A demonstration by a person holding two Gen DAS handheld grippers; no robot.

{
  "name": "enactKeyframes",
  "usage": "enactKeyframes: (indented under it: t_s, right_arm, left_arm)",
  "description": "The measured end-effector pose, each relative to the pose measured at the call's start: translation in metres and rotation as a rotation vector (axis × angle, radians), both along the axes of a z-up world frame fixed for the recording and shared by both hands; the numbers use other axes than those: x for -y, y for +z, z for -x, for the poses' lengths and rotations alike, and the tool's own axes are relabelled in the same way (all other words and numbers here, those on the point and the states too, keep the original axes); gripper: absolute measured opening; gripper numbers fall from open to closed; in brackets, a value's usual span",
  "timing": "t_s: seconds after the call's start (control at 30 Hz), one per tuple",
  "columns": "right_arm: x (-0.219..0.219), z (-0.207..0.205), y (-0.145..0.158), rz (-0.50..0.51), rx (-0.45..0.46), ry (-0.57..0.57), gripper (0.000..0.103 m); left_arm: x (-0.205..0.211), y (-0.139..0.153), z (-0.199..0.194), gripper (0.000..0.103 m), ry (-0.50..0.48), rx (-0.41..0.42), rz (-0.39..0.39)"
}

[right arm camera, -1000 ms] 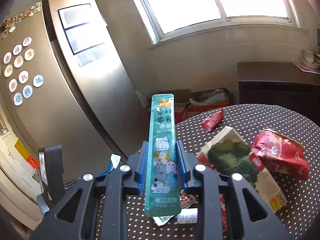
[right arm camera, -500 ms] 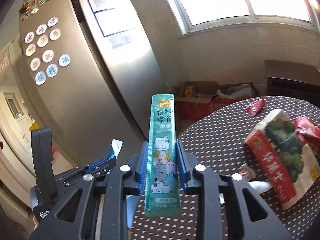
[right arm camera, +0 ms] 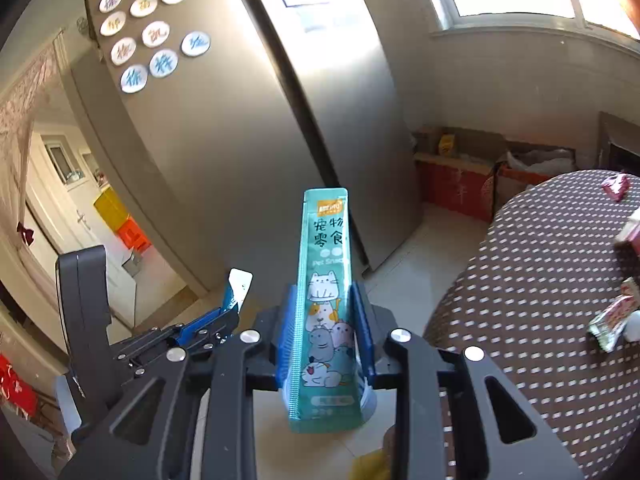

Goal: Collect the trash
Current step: 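Carry both items over the blue bin and open both tools, then move both open tools back to the table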

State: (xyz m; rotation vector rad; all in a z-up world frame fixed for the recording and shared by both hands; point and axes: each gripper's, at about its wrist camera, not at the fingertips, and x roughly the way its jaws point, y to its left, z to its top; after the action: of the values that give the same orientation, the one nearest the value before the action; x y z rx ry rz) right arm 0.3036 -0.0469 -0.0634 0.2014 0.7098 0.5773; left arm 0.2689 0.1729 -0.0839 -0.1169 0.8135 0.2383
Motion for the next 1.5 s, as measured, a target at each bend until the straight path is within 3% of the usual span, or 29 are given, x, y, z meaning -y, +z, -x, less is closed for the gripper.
enactKeyframes:
  t_s: [0.27, 0.5, 0.53, 0.6, 0.63, 0.93, 1.13, 1.17, 1.2, 1.27, 1.5]
  right_arm:
    - [-0.062, -0.001, -0.027, 0.051, -0.065, 0.070, 0.027]
    - [-0.087, -0.003, -0.051, 0.084, -0.115, 0.096, 0.027]
    - [-0.089, -0.003, -0.053, 0.089, -0.120, 0.097, 0.027]
    - [-0.092, -0.004, -0.059, 0.094, -0.137, 0.095, 0.027]
    - [-0.091, -0.005, -0.060, 0.096, -0.143, 0.094, 0.027]
    - [-0.114, -0.010, -0.094, 0.159, -0.209, 0.124, 0.027]
    - [-0.154, -0.016, -0.117, 0.213, -0.250, 0.190, 0.028]
    - [-0.160, -0.017, -0.118, 0.226, -0.243, 0.201, 0.033]
    - [-0.165, -0.017, -0.120, 0.248, -0.234, 0.207, 0.057]
    - [-0.174, -0.014, -0.123, 0.291, -0.190, 0.194, 0.079]
    - [-0.177, -0.005, -0.142, 0.312, -0.222, 0.222, 0.079]
  left_arm:
    - [-0.061, -0.038, 0.012, 0.010, 0.104, -0.099, 0.035]
    - [-0.086, -0.069, 0.003, 0.011, 0.135, -0.179, 0.051]
    - [-0.084, -0.071, 0.003, 0.017, 0.138, -0.192, 0.051]
    - [-0.087, -0.080, -0.002, 0.056, 0.175, -0.224, 0.038]
    - [-0.089, -0.083, -0.001, 0.067, 0.184, -0.217, 0.027]
    - [-0.123, -0.121, 0.023, 0.067, 0.270, -0.295, 0.096]
    - [-0.147, -0.123, 0.054, 0.067, 0.340, -0.297, 0.127]
    - [-0.149, -0.122, 0.059, 0.067, 0.348, -0.294, 0.130]
    - [-0.153, -0.120, 0.064, 0.067, 0.360, -0.289, 0.129]
    - [-0.155, -0.116, 0.067, 0.067, 0.375, -0.285, 0.120]
    - [-0.159, -0.112, 0.076, 0.067, 0.392, -0.281, 0.116]
